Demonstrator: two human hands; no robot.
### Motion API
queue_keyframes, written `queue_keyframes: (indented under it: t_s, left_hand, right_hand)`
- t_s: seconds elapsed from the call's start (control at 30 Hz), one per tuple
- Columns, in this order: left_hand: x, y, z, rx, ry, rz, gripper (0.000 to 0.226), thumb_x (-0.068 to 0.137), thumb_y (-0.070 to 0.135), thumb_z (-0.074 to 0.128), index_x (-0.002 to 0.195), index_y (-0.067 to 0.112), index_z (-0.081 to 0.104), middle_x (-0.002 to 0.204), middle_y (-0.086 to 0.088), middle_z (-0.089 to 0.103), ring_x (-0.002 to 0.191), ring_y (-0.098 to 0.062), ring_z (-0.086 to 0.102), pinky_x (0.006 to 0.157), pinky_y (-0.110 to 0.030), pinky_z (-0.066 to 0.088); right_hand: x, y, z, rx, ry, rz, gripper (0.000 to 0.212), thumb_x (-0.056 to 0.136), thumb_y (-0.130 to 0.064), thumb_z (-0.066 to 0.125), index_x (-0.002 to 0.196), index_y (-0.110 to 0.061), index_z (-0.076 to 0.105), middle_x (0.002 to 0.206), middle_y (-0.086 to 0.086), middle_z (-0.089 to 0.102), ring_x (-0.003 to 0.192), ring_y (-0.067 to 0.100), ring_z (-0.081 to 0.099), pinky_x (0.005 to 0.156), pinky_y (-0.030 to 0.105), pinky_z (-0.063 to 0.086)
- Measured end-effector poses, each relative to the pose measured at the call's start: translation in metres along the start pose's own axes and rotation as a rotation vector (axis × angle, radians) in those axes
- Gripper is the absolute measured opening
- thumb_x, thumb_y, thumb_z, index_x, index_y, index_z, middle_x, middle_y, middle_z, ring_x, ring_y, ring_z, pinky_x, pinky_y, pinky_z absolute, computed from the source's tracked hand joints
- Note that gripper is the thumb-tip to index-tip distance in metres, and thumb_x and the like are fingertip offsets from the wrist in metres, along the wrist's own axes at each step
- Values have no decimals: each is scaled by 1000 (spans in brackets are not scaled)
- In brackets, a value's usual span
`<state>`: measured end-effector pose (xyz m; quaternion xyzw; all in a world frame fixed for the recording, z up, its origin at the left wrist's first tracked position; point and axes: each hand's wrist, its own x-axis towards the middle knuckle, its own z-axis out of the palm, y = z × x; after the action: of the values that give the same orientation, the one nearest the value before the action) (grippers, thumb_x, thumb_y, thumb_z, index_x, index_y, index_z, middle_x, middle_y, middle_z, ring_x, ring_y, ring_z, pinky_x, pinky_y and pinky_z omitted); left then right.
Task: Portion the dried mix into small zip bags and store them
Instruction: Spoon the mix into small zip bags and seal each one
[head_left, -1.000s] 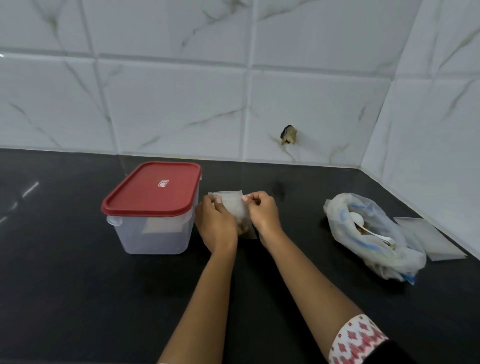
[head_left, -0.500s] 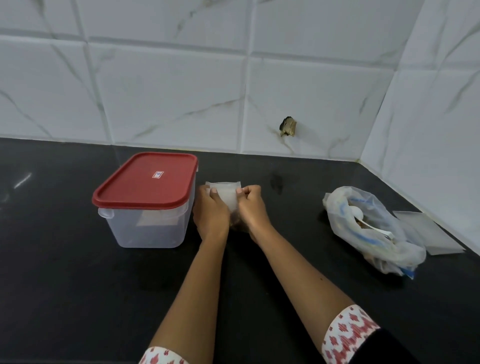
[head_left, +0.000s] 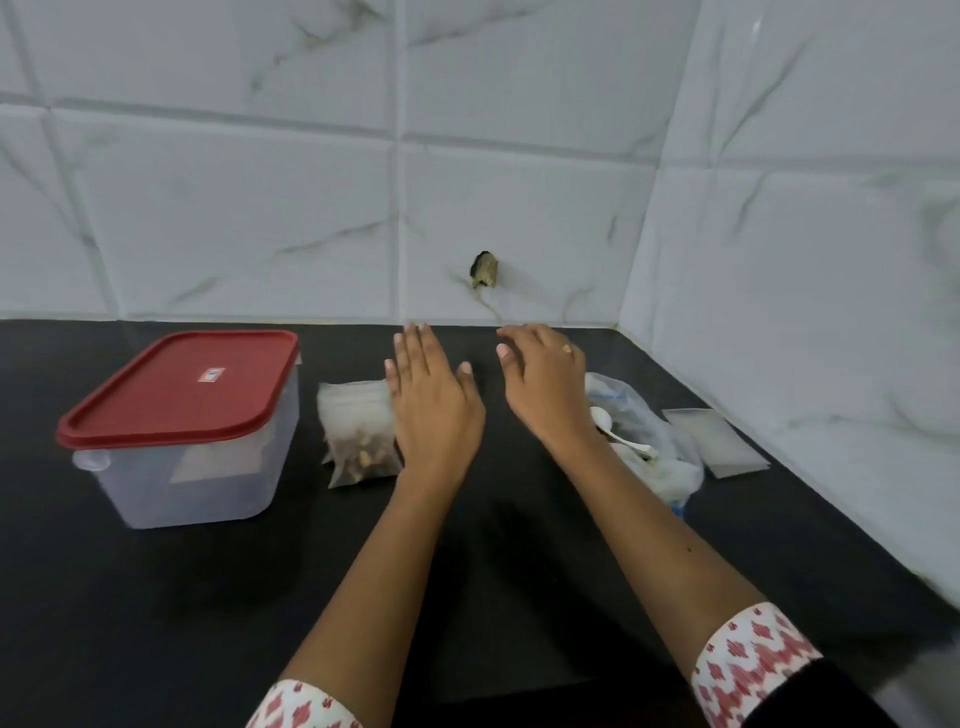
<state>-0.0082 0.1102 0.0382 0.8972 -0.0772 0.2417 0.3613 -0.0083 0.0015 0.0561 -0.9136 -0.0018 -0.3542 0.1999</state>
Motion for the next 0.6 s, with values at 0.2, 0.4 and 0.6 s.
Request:
queue_keyframes:
  t_s: [0.2, 0.4, 0.6]
  left_hand:
    - [-15, 91, 34, -122, -183, 108, 56, 101, 25, 27, 148, 2, 8, 158, -11, 9, 146, -21, 3, 118, -32, 0]
    - [-38, 151, 85, -24, -281, 245, 51, 101, 21, 24, 148, 4, 15, 156, -12, 19, 146, -29, 6, 117, -38, -1]
    - [-50, 173, 122, 156, -410, 354, 50, 94, 14, 32, 142, 5, 25, 146, -20, 36, 145, -34, -4, 114, -45, -14]
  right_hand:
    - [1, 67, -72, -133, 84, 67, 29, 96, -22, 42, 117, -21, 62, 123, -2, 61, 119, 18, 50, 101, 32, 23]
    - [-9, 139, -111, -143, 72, 201, 31, 96, -13, 40, 119, -17, 61, 126, 4, 60, 115, 22, 53, 102, 37, 36]
    - [-43, 196, -98, -199, -30, 343, 34, 95, -8, 40, 121, -16, 59, 125, 5, 60, 114, 24, 54, 97, 37, 39]
